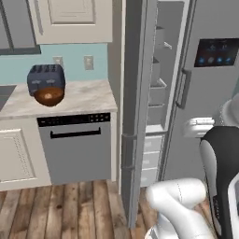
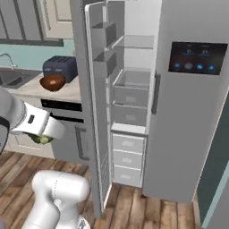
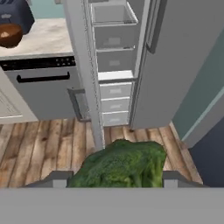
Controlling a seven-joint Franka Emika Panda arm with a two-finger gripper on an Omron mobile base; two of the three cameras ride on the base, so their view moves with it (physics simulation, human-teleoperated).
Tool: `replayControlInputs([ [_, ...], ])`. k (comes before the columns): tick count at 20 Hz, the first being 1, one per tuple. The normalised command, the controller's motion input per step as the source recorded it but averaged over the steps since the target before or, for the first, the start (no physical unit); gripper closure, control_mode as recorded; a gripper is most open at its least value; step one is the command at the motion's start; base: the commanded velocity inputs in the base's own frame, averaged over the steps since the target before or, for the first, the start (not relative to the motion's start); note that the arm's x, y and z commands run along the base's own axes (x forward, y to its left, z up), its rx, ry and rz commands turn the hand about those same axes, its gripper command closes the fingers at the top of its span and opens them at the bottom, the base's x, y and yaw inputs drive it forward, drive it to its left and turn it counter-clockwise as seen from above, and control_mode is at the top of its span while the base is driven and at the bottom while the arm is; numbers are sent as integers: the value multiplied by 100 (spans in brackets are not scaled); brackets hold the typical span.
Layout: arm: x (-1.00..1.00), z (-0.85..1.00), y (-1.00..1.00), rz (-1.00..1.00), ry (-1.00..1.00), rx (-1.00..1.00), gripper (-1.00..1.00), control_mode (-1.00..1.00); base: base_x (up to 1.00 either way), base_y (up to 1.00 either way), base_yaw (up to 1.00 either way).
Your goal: Take the mushroom, peach, and broccoli from the freezer and place them in the bowl on the counter.
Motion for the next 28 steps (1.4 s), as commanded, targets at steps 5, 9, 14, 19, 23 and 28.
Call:
replayControlInputs([
  [5, 0, 0, 0, 0, 0, 0, 100, 100, 15, 100, 9],
  [9, 0, 0, 0, 0, 0, 0, 100, 100, 37, 84, 13],
  [14, 0, 0, 0, 0, 0, 0, 100, 100, 80, 40, 12],
  [19, 0, 0, 0, 0, 0, 0, 100, 100, 94, 1, 0],
  [23, 0, 0, 0, 0, 0, 0, 100, 100, 96, 24, 0],
  [28, 0, 0, 0, 0, 0, 0, 100, 100, 81, 37, -1],
])
